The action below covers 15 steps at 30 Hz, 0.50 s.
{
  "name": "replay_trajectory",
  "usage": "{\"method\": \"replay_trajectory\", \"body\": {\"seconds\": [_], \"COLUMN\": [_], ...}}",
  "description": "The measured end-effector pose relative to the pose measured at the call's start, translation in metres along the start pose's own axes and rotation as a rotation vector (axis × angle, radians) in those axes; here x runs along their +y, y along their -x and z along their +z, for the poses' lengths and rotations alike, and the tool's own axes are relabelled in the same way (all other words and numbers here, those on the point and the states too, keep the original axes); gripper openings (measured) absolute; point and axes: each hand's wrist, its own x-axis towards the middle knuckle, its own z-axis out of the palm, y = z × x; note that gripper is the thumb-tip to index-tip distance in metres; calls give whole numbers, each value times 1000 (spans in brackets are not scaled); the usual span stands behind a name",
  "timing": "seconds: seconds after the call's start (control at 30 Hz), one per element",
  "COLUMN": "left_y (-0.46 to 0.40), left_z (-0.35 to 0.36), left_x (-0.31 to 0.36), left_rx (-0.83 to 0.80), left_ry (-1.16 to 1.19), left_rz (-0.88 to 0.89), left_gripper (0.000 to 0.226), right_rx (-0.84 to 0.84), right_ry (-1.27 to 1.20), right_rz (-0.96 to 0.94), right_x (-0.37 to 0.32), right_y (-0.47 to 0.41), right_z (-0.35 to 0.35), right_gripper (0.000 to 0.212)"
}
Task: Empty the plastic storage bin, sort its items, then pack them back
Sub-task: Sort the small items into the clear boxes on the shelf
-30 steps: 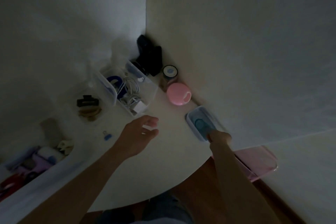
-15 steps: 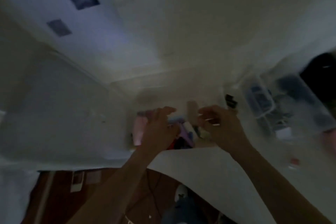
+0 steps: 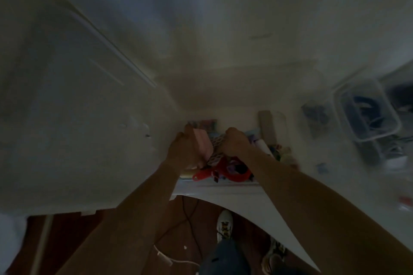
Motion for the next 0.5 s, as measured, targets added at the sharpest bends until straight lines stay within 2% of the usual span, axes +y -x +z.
{"method": "replay_trajectory", "body": {"seconds": [0.07, 0.13, 0.3, 0.4, 0.5], "left_y": [4, 12, 34, 64, 98], "left_z": [-6, -18, -49, -55, -47], "left_x": [3, 9, 52, 102, 156], "left_rx": [66, 116, 104, 93, 10], "left_ry": [69, 246, 860, 979, 983], "left_rz": [51, 81, 72, 111, 186], "left_gripper": [102, 94, 98, 89, 82], "right_rx": [66, 152, 367, 375, 470], "right_ry": [-132, -315, -1049, -1333, -1411], "right_rz": [9, -7, -24, -72, -65], "right_x": [-2, -2, 19, 47, 92], "right_y": [6, 15, 79, 124, 175], "right_z": [-4, -20, -81, -111, -133], "right_gripper": [29, 28, 12, 8, 19]}}
